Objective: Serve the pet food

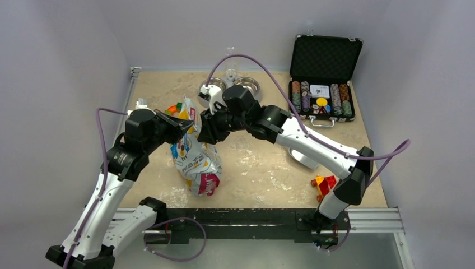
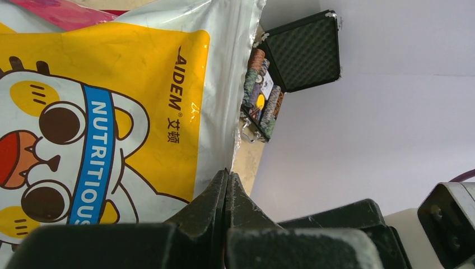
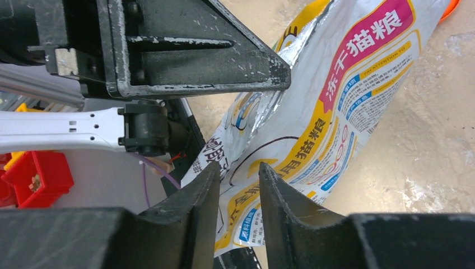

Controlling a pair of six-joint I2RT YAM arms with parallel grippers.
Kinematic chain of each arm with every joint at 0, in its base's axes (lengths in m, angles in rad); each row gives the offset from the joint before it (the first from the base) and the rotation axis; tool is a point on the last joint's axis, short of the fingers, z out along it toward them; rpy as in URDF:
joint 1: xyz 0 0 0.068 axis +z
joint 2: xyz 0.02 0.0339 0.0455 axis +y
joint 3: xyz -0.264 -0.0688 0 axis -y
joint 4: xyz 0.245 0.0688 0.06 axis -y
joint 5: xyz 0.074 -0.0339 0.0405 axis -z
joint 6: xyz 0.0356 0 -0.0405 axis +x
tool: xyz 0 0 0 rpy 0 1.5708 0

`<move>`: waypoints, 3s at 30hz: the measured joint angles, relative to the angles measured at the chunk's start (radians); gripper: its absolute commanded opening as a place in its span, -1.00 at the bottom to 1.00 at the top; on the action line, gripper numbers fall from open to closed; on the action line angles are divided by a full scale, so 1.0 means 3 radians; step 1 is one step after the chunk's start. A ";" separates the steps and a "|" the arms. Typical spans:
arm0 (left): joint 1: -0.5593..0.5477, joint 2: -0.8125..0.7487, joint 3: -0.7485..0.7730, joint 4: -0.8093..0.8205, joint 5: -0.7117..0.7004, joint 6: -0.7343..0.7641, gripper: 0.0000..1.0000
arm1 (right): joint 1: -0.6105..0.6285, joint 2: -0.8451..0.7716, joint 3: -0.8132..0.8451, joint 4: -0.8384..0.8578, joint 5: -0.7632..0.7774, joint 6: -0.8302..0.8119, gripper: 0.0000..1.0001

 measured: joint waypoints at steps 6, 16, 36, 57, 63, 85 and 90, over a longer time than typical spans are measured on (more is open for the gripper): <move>0.0000 0.0120 0.0216 -0.0240 0.0003 0.0223 -1.00 | 0.0019 -0.0070 -0.0092 0.0045 -0.0004 0.0095 -1.00; 0.0003 0.0362 0.0767 -0.0903 -0.0022 0.0913 -1.00 | 0.0019 -0.0212 -0.0404 0.0312 -0.0001 0.0245 -1.00; 0.0005 0.0437 0.0811 -0.0919 0.0090 0.0963 -1.00 | 0.0350 0.0028 -0.0045 0.0038 0.0384 0.0168 -0.41; 0.0001 0.0228 0.1172 -0.1512 0.0015 0.1193 0.08 | 0.0373 0.0323 0.0351 -0.0371 0.0726 0.0303 -1.00; 0.0000 -0.0170 0.0886 -0.1588 0.0270 0.1277 -0.23 | 0.0373 0.0306 0.0323 -0.0326 0.0684 0.0289 -1.00; -0.0398 0.0342 0.0744 -0.1556 0.0156 0.1480 -0.26 | 0.0351 0.0261 0.0247 -0.0237 0.0599 0.0257 -1.00; -0.0407 0.0448 0.0785 -0.1649 -0.0008 0.1531 -0.42 | 0.0348 0.0261 0.0221 -0.0219 0.0618 0.0251 -1.00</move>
